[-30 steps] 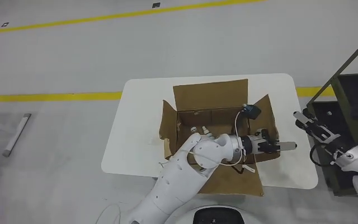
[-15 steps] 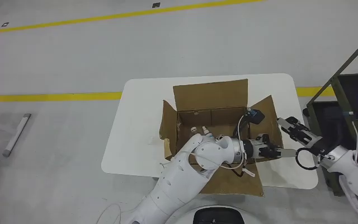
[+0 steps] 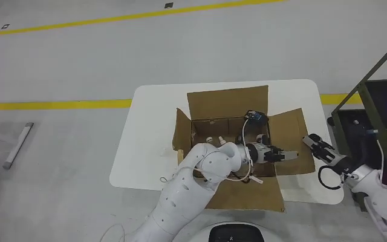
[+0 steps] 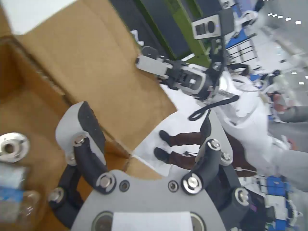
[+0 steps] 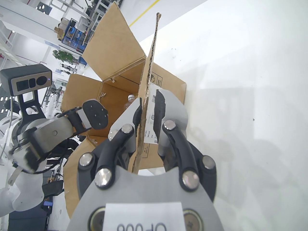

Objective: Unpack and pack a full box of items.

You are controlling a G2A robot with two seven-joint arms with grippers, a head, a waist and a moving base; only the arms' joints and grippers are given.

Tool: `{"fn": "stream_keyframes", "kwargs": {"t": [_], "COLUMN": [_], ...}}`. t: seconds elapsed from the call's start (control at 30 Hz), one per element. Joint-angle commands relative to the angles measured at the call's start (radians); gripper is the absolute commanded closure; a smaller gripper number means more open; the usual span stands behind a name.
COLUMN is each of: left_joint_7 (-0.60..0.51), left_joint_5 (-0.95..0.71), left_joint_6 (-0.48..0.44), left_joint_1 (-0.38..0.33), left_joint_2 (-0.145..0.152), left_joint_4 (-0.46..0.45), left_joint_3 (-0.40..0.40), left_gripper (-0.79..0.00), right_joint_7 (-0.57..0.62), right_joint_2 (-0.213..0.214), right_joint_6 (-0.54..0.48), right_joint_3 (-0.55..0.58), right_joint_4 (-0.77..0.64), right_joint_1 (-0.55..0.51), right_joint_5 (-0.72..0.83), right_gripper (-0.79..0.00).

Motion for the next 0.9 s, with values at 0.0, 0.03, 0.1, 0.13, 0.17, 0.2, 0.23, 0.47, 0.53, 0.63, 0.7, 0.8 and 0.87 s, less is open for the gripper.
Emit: {"fn": "stream_keyframes", "kwargs": {"t": [0.0, 0.03, 0.1, 0.13, 0.17, 0.2, 0.23, 0.47, 0.53, 0.63, 0.7, 0.8, 0.87], "left_joint_7": [-0.025, -0.059, -0.149, -0.158, -0.166, -0.179, -0.192, -0.244, -0.244, -0.237, -0.237, -0.237, -0.237], "left_joint_5": [0.047, 0.104, 0.229, 0.262, 0.274, 0.309, 0.361, 0.550, 0.580, 0.585, 0.585, 0.585, 0.585], "left_joint_6": [0.028, 0.036, 0.078, 0.101, 0.119, 0.114, 0.109, 0.145, 0.155, 0.196, 0.196, 0.196, 0.196], "left_joint_1": [0.024, 0.027, 0.031, 0.040, 0.053, 0.058, 0.060, 0.090, 0.102, 0.113, 0.113, 0.113, 0.113], "left_joint_2": [0.011, 0.018, 0.031, 0.035, 0.038, 0.042, 0.047, 0.066, 0.069, 0.069, 0.069, 0.069, 0.069], "left_joint_4": [-0.039, -0.053, -0.069, -0.087, -0.100, -0.110, -0.110, -0.107, -0.098, -0.091, -0.091, -0.091, -0.091], "left_joint_3": [-0.021, -0.024, -0.019, -0.026, -0.031, -0.029, -0.027, -0.047, -0.052, -0.067, -0.067, -0.067, -0.067], "left_gripper": [-0.785, -0.785, -0.785, -0.785, -0.785, -0.785, -0.785, -0.785, -0.785, -0.785, -0.785, -0.785, -0.785], "right_joint_7": [-0.007, -0.010, -0.017, -0.024, -0.030, -0.034, -0.037, -0.059, -0.063, -0.066, -0.068, -0.070, -0.071], "right_joint_2": [-0.001, -0.002, -0.002, -0.003, -0.004, -0.004, -0.005, -0.008, -0.009, -0.010, -0.011, -0.012, -0.012], "right_joint_6": [-0.004, -0.008, -0.013, -0.017, -0.020, -0.024, -0.026, -0.049, -0.053, -0.057, -0.058, -0.062, -0.065], "right_joint_3": [-0.001, -0.004, -0.007, -0.009, -0.009, -0.010, -0.010, -0.015, -0.020, -0.025, -0.026, -0.024, -0.023], "right_joint_4": [0.003, 0.004, 0.006, 0.008, 0.009, 0.012, 0.014, 0.036, 0.047, 0.054, 0.053, 0.049, 0.049], "right_joint_1": [-0.010, -0.016, -0.027, -0.032, -0.035, -0.038, -0.040, -0.043, -0.044, -0.044, -0.046, -0.052, -0.054], "right_joint_5": [0.000, -0.002, -0.024, -0.025, -0.027, -0.028, -0.030, -0.038, -0.040, -0.042, -0.040, -0.039, -0.040], "right_gripper": [0.000, 0.000, 0.000, 0.000, 0.000, 0.000, 0.000, 0.000, 0.000, 0.000, 0.000, 0.000, 0.000]}}
